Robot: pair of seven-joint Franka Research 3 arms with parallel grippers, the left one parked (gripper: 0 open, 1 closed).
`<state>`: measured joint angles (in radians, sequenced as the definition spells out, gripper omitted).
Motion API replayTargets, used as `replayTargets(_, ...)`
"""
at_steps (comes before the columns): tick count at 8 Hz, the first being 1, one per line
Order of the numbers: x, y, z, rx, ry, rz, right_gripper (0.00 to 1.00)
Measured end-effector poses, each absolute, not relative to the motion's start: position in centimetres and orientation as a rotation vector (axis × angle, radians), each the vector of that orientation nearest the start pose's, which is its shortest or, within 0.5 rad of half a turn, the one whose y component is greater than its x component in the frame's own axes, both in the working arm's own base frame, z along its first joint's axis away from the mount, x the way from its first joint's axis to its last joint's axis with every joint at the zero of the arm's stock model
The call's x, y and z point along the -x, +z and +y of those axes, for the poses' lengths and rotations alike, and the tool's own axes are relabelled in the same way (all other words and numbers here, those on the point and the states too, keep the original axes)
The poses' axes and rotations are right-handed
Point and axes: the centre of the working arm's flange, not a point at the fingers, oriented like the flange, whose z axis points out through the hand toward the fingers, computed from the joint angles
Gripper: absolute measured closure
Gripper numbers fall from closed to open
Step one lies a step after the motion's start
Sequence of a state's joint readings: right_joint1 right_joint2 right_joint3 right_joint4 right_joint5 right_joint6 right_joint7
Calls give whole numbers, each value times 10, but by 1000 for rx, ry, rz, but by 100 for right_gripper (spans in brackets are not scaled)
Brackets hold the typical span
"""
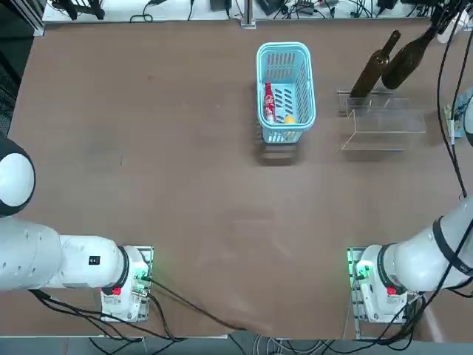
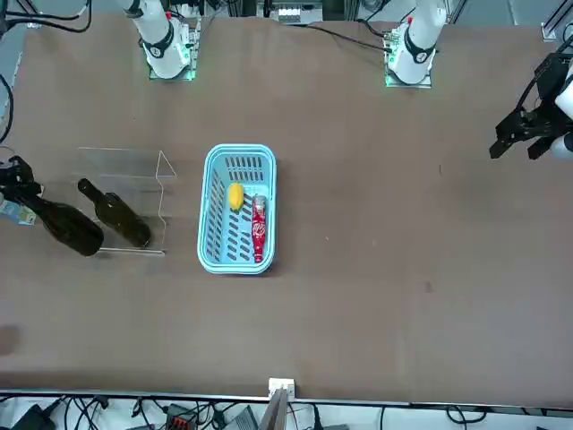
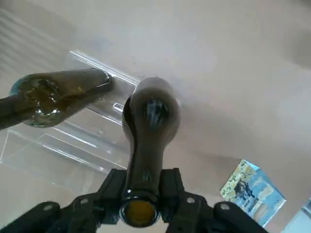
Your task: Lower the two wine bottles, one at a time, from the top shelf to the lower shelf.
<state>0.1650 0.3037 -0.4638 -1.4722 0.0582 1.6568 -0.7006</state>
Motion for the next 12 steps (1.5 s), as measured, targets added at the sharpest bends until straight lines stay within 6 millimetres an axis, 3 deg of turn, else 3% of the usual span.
replayTargets(5, -625, 483, -155, 3088, 257, -616, 61)
replayTargets(12, -619, 473, -157, 3064, 325, -598, 61)
